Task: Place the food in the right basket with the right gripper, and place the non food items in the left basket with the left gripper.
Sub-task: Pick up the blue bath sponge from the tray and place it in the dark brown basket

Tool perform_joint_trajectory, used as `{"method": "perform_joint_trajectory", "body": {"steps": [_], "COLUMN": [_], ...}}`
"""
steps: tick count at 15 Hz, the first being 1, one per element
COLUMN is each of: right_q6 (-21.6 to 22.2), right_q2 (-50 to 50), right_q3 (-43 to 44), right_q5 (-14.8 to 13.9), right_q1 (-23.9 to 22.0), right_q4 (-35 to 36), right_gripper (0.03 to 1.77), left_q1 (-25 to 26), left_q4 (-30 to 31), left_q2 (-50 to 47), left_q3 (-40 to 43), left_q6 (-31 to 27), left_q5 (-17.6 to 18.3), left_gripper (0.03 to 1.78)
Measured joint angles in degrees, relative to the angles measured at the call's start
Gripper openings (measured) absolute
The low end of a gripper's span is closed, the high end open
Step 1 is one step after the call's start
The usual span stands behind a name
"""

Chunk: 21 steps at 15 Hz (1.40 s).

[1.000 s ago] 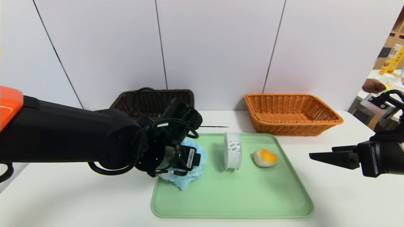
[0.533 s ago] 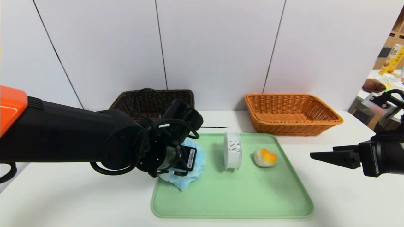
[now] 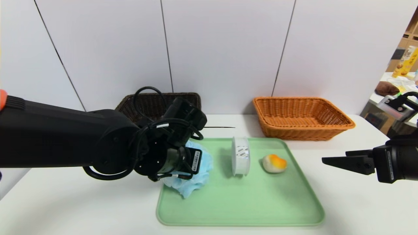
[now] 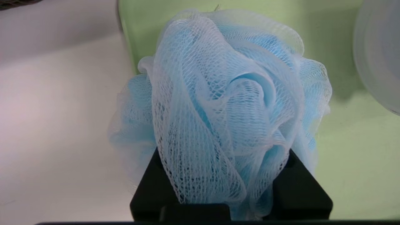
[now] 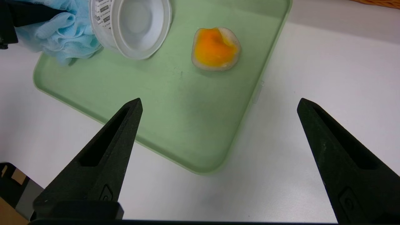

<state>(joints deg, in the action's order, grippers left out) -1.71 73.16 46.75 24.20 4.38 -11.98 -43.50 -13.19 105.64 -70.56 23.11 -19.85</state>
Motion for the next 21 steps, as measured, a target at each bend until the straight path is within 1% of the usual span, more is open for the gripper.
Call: {"method": "perform_joint_trajectory", "body": {"steps": [2, 5, 7, 9, 13, 15, 18, 21], "right_q6": [0.02, 0.0, -0.11, -0.13, -0.18, -0.16, -0.2, -0.22], "right_q2": [-0.09, -0.17, -0.17, -0.12, -0.04, -0.06, -0.12, -0.17], "right_q3": [0.0, 0.02, 0.07, 0.1, 0.05, -0.2, -0.39, -0.45], "right_q5": [0.07, -0.02, 0.02, 0.07, 0.07, 0.09, 0.09, 0.09], "right_q1": [-0.2, -0.39, -0.77, -0.99, -1.71, -1.96, -2.69, -3.04], "right_q4": [0.0, 0.13, 0.22, 0.22, 0.17, 0.09, 0.13, 0.0], "right_gripper": [1.71, 1.71, 1.71, 1.71, 1.71, 1.71, 1.71, 1.71], "left_q1": [0.0, 0.54, 1.91, 4.19, 9.85, 12.17, 16.52, 19.97], "left_q4": [-0.11, -0.09, 0.07, 0.1, 0.13, -0.04, -0.28, -0.3], "left_q2": [-1.67, -5.1, -7.74, -9.84, -11.39, -10.89, -8.77, -5.01], "left_q3": [0.05, 0.02, -0.5, -2.49, -9.12, -13.04, -18.91, -23.26], "left_q6": [-0.22, -1.32, -4.07, -6.56, -11.04, -12.25, -13.82, -14.6], "left_q5": [0.06, 0.01, -0.02, -0.02, 0.67, 1.83, 5.38, 5.96], "left_gripper": [0.51, 0.46, 0.45, 0.45, 0.42, 0.42, 0.42, 0.42]}}
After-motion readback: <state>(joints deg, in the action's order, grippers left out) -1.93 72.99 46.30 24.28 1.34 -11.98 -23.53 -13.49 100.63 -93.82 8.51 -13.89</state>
